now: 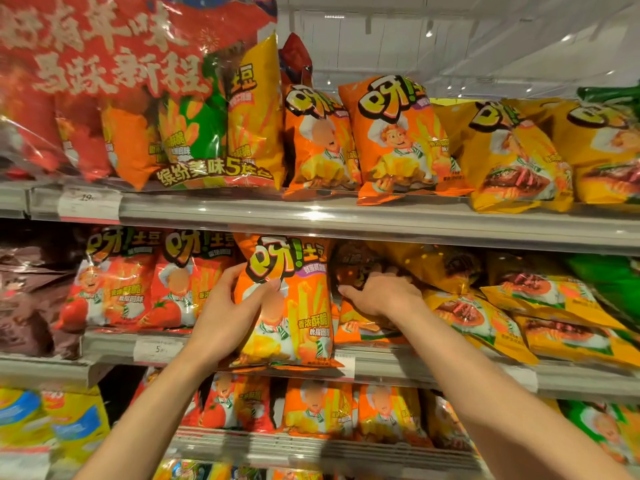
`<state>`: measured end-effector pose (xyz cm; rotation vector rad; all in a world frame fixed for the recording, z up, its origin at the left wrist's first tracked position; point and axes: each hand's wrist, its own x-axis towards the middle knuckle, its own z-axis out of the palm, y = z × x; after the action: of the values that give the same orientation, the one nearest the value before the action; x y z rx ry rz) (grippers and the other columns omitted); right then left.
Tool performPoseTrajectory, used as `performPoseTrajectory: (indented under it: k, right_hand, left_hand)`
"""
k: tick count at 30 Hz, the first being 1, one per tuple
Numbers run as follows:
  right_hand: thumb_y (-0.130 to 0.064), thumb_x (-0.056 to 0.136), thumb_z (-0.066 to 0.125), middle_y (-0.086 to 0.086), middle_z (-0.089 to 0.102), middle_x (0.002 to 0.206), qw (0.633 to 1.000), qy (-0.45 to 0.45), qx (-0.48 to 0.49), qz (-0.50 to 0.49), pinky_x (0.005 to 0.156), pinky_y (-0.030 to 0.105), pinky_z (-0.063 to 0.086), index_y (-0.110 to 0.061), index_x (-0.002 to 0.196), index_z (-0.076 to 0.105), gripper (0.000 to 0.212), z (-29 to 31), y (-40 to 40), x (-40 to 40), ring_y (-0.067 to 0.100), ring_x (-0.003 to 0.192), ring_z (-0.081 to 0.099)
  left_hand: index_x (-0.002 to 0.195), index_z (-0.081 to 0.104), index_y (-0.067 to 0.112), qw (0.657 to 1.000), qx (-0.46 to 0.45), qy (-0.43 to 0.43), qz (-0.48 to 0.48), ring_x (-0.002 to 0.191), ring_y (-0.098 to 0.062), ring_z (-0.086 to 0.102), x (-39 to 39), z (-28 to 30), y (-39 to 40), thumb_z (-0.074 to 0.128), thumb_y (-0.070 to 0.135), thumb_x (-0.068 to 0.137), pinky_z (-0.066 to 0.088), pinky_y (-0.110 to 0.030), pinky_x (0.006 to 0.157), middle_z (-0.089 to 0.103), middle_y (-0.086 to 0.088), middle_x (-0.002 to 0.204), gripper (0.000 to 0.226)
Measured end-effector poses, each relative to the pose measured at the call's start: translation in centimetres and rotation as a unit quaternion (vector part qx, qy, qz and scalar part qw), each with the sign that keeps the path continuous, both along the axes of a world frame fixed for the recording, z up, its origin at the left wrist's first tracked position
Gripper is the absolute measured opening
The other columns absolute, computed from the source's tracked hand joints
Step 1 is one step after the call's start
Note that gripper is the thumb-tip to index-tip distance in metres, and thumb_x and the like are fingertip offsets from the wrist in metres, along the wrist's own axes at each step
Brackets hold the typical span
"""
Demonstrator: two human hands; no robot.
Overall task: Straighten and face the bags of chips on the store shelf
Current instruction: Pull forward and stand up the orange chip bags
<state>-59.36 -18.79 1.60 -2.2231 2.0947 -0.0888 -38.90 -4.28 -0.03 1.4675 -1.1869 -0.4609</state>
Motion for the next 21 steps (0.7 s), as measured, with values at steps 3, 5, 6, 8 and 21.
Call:
performPoseTrajectory:
  k: [3, 5, 6, 8, 21]
  right_hand:
    - [-0.084, 0.076, 0.048, 0.018, 0.000, 0.165, 0.999, -0.012, 0.033, -0.025, 0.112, 0.061, 0.031, -0.015, 0.158, 0.013, 0.112, -0.7, -1.3, 0.6, 0.049, 0.146, 0.015]
    - [-0.077, 0.075, 0.058, 0.016, 0.007, 0.165, 0.999, -0.027, 0.020, -0.023, 0.111, 0.056, 0.035, -0.014, 0.157, 0.018, 0.110, -0.9, -1.9, 0.4, 0.045, 0.145, 0.022]
    - [-0.073, 0.075, 0.061, 0.016, 0.016, 0.163, 0.999, -0.039, 0.011, -0.014, 0.111, 0.052, 0.037, -0.014, 0.156, 0.023, 0.107, -0.7, -1.9, 0.1, 0.043, 0.143, 0.028]
    - [-0.069, 0.075, 0.064, 0.015, 0.035, 0.156, 0.998, -0.068, -0.001, 0.007, 0.108, 0.041, 0.041, -0.013, 0.149, 0.036, 0.097, -0.2, -1.9, -0.7, 0.036, 0.138, 0.039]
    - [-0.051, 0.085, 0.067, 0.010, 0.065, 0.116, 0.961, -0.234, -0.102, 0.109, 0.092, 0.035, 0.050, -0.013, 0.118, 0.062, 0.051, 0.9, 0.6, -3.2, 0.029, 0.112, 0.061]
  left_hand:
    - [0.129, 0.047, 0.037, 1.000, 0.001, 0.009, -0.008, 0.079, 0.024, 0.050, 0.3, 0.1, 0.2, 0.068, 0.045, 0.090, 0.038, -0.005, 0.065, 0.053, 0.033, 0.101, 0.045]
    - [0.130, 0.047, 0.037, 1.000, -0.002, 0.012, -0.012, 0.084, 0.021, 0.050, 0.6, 0.1, 0.2, 0.068, 0.048, 0.089, 0.037, -0.008, 0.068, 0.053, 0.033, 0.103, 0.047]
    - [0.131, 0.047, 0.038, 1.000, -0.003, 0.013, -0.014, 0.085, 0.020, 0.051, 0.8, 0.1, 0.2, 0.068, 0.048, 0.089, 0.037, -0.009, 0.069, 0.053, 0.033, 0.104, 0.048]
    - [0.133, 0.047, 0.037, 1.000, -0.003, 0.013, -0.019, 0.089, 0.017, 0.050, 1.0, 0.0, 0.0, 0.067, 0.049, 0.089, 0.036, -0.010, 0.071, 0.052, 0.033, 0.105, 0.050]
    - [0.139, 0.047, 0.031, 0.999, -0.011, 0.023, -0.021, 0.100, 0.009, 0.054, 1.1, 0.0, -0.5, 0.066, 0.049, 0.091, 0.038, -0.013, 0.075, 0.057, 0.027, 0.113, 0.055]
